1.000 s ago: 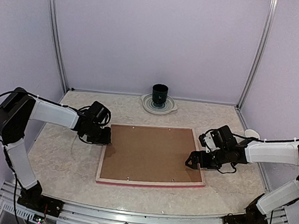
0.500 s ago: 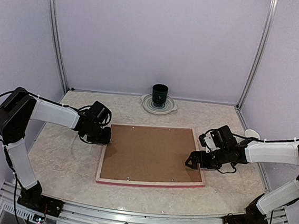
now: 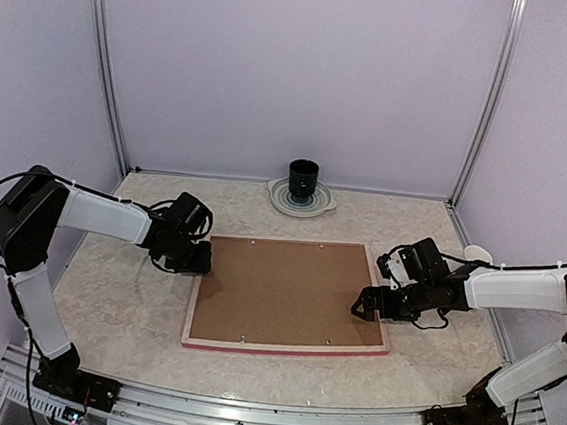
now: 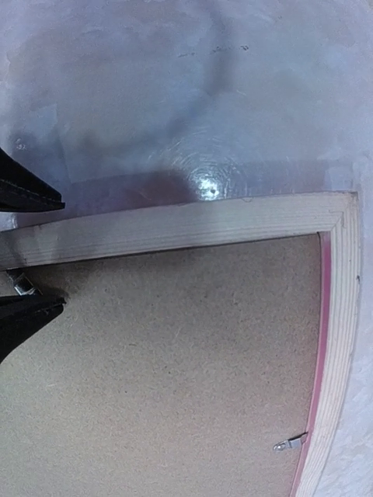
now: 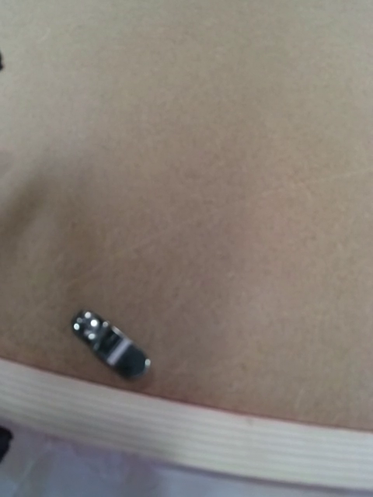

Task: Put the photo into the frame
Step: Press the fastener onto the backboard.

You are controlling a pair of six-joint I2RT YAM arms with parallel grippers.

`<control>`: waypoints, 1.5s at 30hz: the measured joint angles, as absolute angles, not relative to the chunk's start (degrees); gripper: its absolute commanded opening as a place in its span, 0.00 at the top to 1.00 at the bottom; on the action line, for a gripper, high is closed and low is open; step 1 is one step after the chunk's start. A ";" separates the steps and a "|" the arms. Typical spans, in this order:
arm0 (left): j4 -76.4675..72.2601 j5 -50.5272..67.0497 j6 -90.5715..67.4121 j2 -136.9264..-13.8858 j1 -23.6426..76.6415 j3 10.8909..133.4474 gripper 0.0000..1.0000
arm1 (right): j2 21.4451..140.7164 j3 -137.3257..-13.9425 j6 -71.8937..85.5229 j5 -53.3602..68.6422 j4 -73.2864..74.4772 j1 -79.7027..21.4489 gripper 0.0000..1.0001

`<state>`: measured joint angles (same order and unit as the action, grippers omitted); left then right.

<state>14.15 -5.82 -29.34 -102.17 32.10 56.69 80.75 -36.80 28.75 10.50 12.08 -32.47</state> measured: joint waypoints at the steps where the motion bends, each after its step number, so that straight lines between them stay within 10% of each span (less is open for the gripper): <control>1: 14.17 -5.69 -29.36 -102.17 32.21 56.69 0.63 | 80.75 -36.80 28.75 10.48 12.08 -32.47 0.01; 45: 13.32 -4.54 -30.33 -101.27 32.18 55.22 0.75 | 80.75 -36.42 28.75 10.50 11.68 -32.47 0.01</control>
